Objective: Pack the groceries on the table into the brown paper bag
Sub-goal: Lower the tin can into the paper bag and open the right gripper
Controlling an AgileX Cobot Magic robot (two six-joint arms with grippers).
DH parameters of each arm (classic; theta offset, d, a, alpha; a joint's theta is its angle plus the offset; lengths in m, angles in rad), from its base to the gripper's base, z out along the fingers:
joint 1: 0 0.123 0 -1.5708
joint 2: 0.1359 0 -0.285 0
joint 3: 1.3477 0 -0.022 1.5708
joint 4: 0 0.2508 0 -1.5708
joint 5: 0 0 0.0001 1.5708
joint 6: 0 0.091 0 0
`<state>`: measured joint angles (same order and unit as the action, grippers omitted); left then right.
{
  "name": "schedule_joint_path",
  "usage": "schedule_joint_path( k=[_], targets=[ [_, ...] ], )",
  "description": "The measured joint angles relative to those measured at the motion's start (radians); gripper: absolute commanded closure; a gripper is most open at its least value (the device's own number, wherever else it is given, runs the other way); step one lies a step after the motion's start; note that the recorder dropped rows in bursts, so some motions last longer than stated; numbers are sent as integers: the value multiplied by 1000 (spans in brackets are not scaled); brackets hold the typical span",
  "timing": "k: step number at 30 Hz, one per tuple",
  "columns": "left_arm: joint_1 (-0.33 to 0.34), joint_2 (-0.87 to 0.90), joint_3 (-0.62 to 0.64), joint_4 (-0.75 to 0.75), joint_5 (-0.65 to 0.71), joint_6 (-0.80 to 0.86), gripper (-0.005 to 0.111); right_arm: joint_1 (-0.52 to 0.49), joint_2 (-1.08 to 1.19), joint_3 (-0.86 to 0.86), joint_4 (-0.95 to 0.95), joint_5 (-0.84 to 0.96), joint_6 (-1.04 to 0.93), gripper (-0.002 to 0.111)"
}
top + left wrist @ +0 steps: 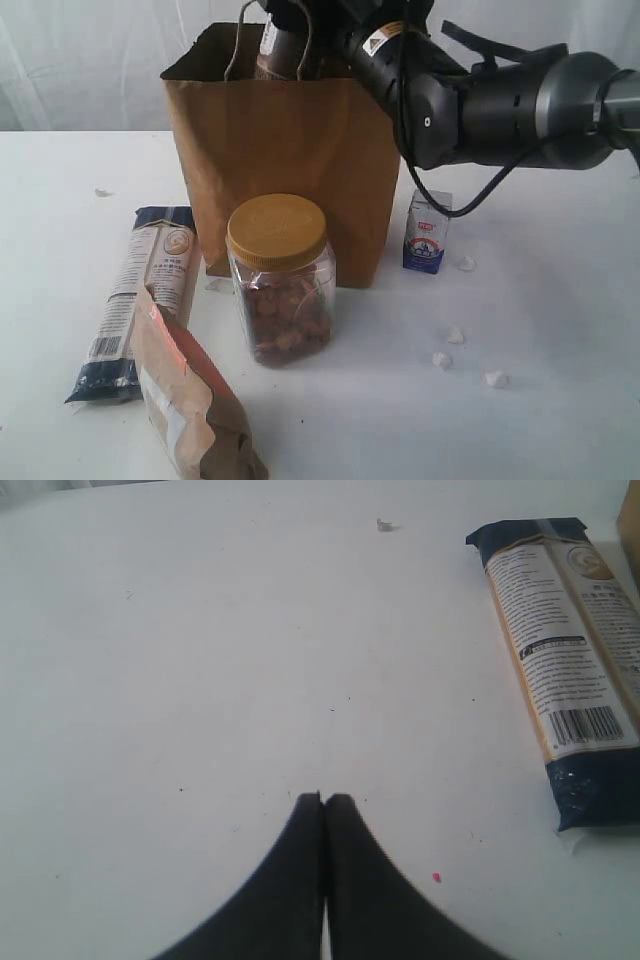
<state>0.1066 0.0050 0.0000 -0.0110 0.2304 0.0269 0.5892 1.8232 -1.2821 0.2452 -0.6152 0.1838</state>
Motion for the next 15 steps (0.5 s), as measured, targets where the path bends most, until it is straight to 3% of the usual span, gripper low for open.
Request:
schedule_joint_path(
  k=[15],
  targets=[
    [0,0,0,0,0,0,107,0,0,0,-8,127,0,32]
  ],
)
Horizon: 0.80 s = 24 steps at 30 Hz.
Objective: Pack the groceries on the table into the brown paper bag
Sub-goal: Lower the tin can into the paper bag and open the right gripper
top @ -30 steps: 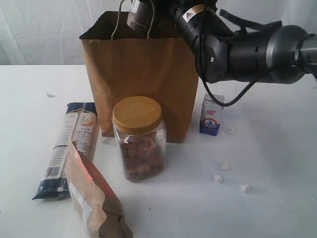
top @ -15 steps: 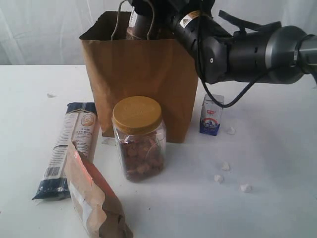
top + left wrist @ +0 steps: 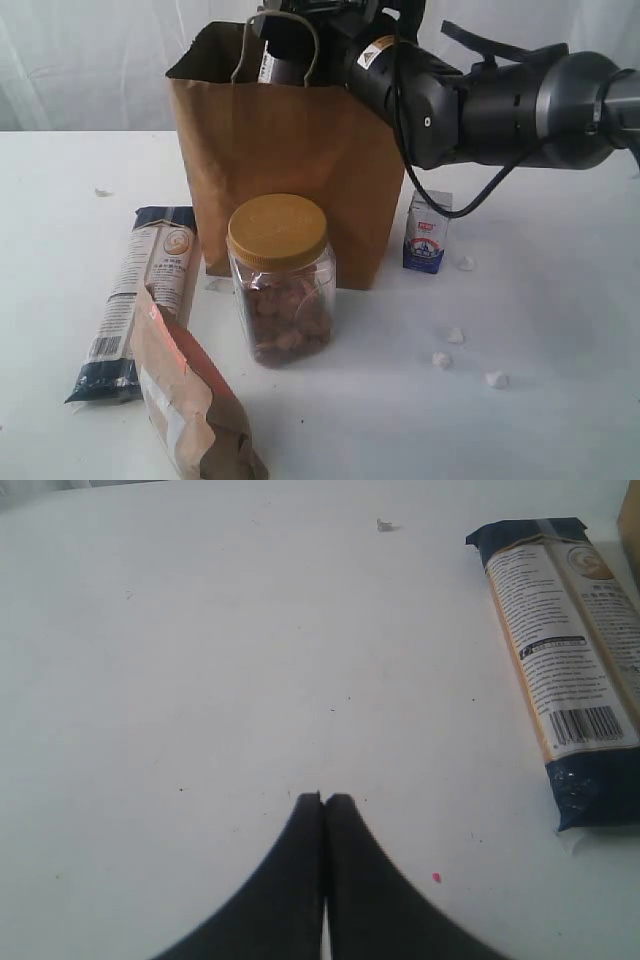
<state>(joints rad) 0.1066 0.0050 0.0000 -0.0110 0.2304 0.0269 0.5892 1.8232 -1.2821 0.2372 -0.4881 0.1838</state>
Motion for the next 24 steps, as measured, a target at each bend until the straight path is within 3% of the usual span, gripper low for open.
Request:
schedule_joint_path(
  k=[7,24],
  targets=[
    [0,0,0,0,0,0,107,0,-4,-9,0,-12,0,26],
    [0,0,0,0,0,0,107,0,-8,-11,0,14,0,26]
  ],
)
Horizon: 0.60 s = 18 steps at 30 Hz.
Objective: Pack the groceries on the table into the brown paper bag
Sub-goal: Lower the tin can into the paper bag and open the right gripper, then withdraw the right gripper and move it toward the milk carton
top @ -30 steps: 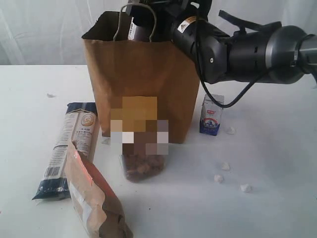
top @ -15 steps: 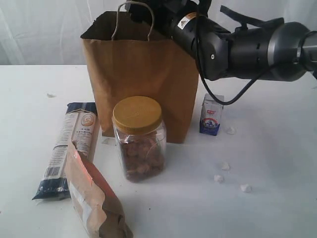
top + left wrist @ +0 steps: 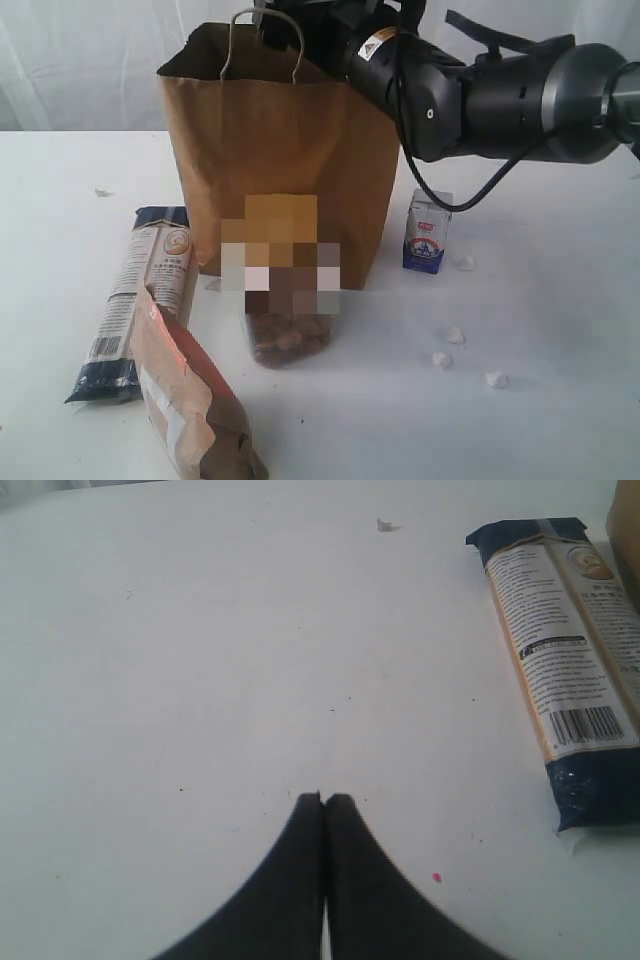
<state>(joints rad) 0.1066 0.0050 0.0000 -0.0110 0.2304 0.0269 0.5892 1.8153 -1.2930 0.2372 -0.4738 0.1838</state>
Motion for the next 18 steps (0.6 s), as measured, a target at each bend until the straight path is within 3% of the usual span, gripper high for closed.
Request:
schedule_joint_path(
  k=[12,18],
  targets=[
    [0,0,0,0,0,0,107,0,-96,0,0,35,196,26],
    [0,0,0,0,0,0,107,0,-213,0,0,217,184,26]
  ],
)
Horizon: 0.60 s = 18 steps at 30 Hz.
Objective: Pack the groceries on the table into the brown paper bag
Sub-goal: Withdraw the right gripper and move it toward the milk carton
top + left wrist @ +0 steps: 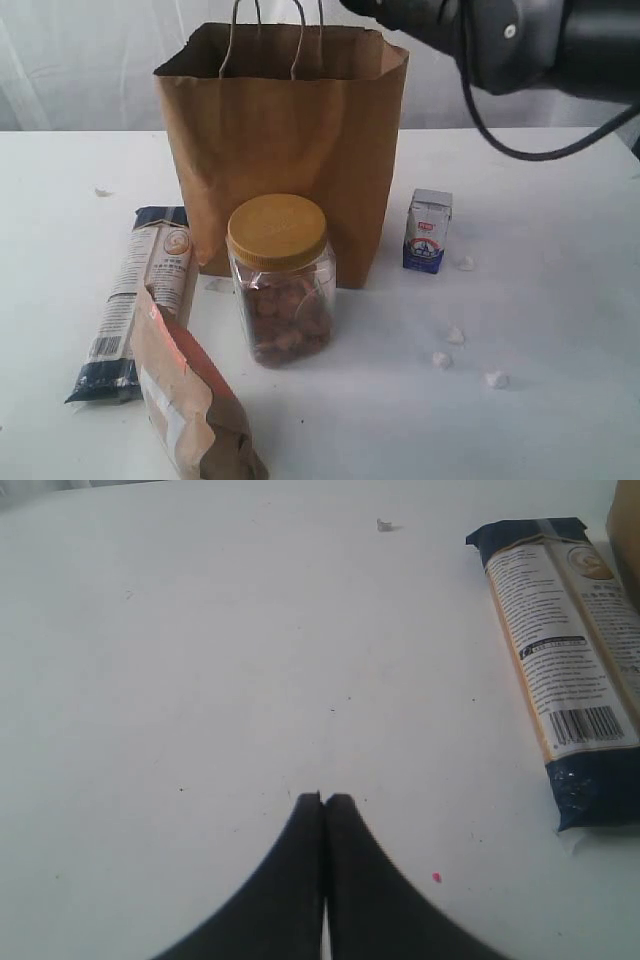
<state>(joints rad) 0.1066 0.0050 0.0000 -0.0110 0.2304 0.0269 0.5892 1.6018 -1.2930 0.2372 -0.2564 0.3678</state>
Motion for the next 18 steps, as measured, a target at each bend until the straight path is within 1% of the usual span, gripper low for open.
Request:
schedule_joint_path(
  k=[2,6,10,15,18],
  targets=[
    [0,0,0,0,0,0,107,0,-40,0,-9,97,-75,26],
    [0,0,0,0,0,0,107,0,-128,0,-20,287,-286,26],
    [0,0,0,0,0,0,107,0,-229,0,-22,419,-457,26],
    [0,0,0,0,0,0,107,0,-365,0,-33,579,-606,26],
    [0,0,0,0,0,0,107,0,-433,0,-72,694,-634,30]
  ],
)
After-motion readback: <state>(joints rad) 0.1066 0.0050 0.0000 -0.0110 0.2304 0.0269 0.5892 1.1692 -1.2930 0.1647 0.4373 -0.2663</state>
